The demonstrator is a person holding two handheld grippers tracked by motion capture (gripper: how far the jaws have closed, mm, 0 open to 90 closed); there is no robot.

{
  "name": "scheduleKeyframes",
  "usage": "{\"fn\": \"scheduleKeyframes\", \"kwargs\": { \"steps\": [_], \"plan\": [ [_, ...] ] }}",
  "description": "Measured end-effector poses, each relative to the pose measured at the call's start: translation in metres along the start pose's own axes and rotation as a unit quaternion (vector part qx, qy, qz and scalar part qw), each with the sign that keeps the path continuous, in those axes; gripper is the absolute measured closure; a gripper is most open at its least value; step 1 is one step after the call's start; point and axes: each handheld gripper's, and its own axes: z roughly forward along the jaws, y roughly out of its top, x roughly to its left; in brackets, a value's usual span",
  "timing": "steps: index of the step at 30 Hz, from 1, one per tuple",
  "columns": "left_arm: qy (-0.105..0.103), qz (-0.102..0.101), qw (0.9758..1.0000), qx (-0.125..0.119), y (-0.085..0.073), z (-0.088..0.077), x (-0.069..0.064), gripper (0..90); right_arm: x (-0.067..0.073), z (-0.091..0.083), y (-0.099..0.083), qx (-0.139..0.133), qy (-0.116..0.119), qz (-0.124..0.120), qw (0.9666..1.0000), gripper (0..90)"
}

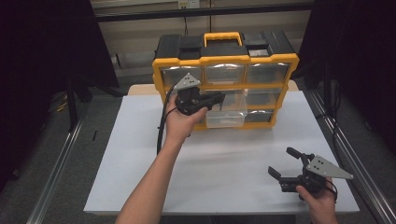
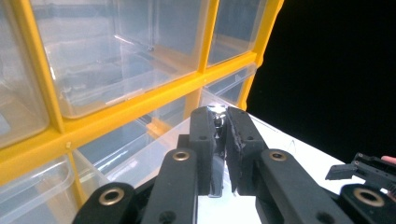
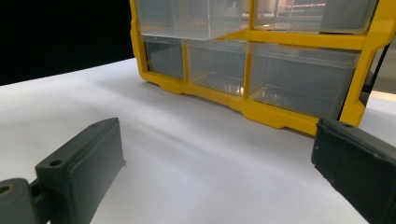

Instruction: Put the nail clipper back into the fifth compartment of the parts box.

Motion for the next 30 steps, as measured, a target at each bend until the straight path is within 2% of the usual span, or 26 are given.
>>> {"fn": "scheduleKeyframes", "kwargs": {
  "steps": [19, 30],
  "plan": [
    [0.000, 0.003, 0.9999, 0.011, -0.0067, 0.0016, -0.0001, 81.7, -0.0001, -0.0002, 0.0002, 0.000, 0.000, 0.000, 1.0000, 1.8],
    [0.008, 0.002, 0.9999, 0.013, -0.0088, 0.0008, 0.0015, 81.3, 0.0000, -0.0003, 0.0002, -0.001, 0.001, 0.000, 1.0000, 1.8]
  ]
}}
